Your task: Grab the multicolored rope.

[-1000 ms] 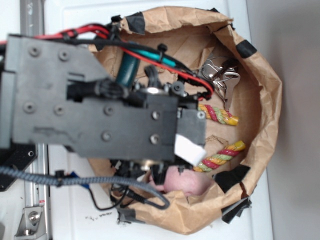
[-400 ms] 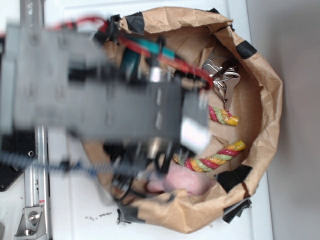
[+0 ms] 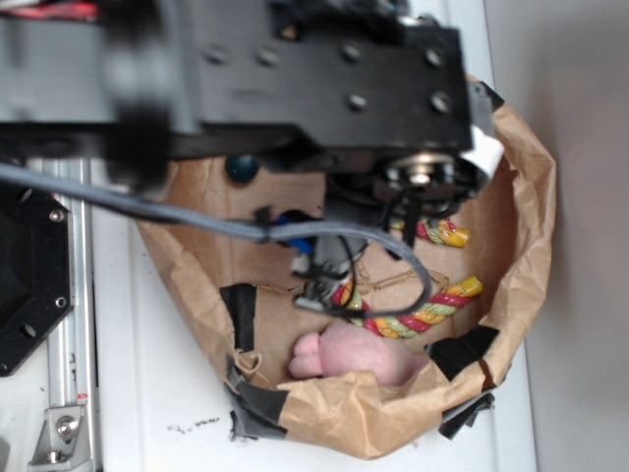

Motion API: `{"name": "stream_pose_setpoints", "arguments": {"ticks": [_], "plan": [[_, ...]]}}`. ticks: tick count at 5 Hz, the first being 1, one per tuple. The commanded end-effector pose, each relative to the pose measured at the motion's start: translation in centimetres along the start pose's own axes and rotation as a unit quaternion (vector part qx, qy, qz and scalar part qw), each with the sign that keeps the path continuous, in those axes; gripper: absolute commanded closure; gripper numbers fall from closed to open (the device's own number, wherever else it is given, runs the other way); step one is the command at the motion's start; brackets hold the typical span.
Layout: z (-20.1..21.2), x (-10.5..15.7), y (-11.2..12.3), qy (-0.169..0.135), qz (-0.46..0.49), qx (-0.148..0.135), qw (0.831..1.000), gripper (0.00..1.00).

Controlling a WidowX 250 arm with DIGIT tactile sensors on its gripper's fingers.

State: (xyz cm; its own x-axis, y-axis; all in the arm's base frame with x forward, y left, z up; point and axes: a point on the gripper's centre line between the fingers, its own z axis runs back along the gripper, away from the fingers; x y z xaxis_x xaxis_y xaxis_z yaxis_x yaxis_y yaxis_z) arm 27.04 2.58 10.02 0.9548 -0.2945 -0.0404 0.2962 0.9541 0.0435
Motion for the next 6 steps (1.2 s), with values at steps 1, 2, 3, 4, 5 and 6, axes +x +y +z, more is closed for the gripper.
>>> {"name": "stream_pose_setpoints", "arguments": {"ticks": [1,2,3,4,5,6], "plan": [[-3.9,1.5,-3.8,-0.079,-0.078,0.077,0.991,0.0],[-6.8,2.2,-4.0,-0.054,-0.098,0.064,0.992,0.0],[-8.3,2.6,-5.5,-0.048,-0.14,0.021,0.989,0.0],[-8.4,2.3,-6.8,-0.03,-0.21,-0.046,0.976,0.0],[-7.9,1.4,-8.0,-0.008,-0.266,-0.049,0.963,0.0],[-6.5,0.5,-8.0,-0.013,-0.305,-0.034,0.952,0.0]]}}
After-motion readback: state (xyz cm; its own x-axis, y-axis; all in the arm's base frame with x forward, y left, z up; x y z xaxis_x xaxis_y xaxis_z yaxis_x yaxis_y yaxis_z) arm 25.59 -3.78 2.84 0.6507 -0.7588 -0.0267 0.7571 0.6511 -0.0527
